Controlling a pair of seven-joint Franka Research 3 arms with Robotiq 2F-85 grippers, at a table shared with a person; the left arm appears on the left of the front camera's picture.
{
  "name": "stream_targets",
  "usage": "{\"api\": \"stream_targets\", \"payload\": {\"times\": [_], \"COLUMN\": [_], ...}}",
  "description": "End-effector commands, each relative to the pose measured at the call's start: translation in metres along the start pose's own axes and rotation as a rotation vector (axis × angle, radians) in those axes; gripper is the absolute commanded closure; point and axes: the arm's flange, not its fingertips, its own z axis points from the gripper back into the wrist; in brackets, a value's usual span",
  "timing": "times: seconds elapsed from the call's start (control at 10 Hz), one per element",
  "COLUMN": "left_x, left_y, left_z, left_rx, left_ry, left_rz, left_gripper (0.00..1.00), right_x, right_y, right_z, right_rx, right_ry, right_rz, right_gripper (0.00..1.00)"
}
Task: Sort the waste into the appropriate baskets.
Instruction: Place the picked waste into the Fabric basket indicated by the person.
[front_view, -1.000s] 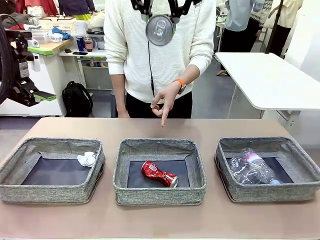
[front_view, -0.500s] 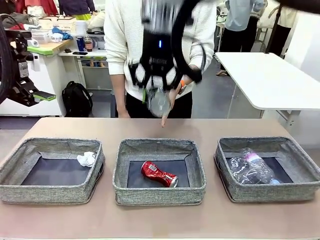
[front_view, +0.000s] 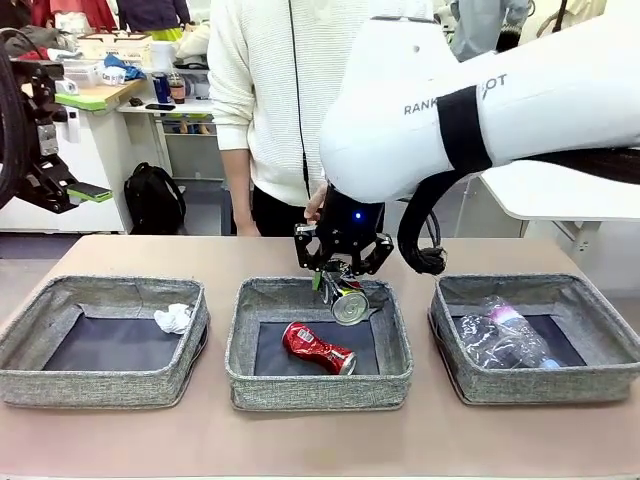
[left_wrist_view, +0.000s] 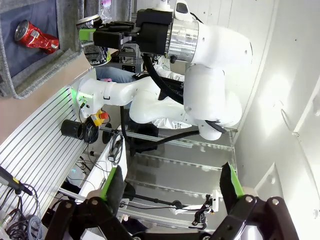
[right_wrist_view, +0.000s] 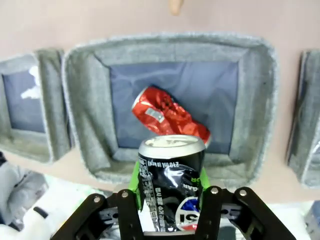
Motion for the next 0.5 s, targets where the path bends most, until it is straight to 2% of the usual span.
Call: {"api": "stream_targets", "payload": {"times": [0.0, 0.3, 0.4], "left_x": [-0.0016, -0.0016, -0.0016], "left_y": [-0.0034, -0.0034, -0.0034], "left_z": [-0.0007, -0.0007, -0.0007], "left_rx": [-0.019, -0.019, -0.019], "left_ry": [0.003, 0.003, 0.003], "left_rz": [-0.004, -0.004, -0.004], "left_gripper": [0.0, 0.0, 0.0], "right_x": [0.0006, 0.0014, 0.0022], "right_y": [0.0, -0.001, -0.0023], "right_z": [0.0107, 0.0104, 0.0111], "right_rx": [0.047, 0.013, 0.026], "right_ry": [-0.006, -0.011, -0.017], "right_rz": [0.019, -0.007, -0.01], "right_gripper": [0.55, 0.55, 0.03]}}
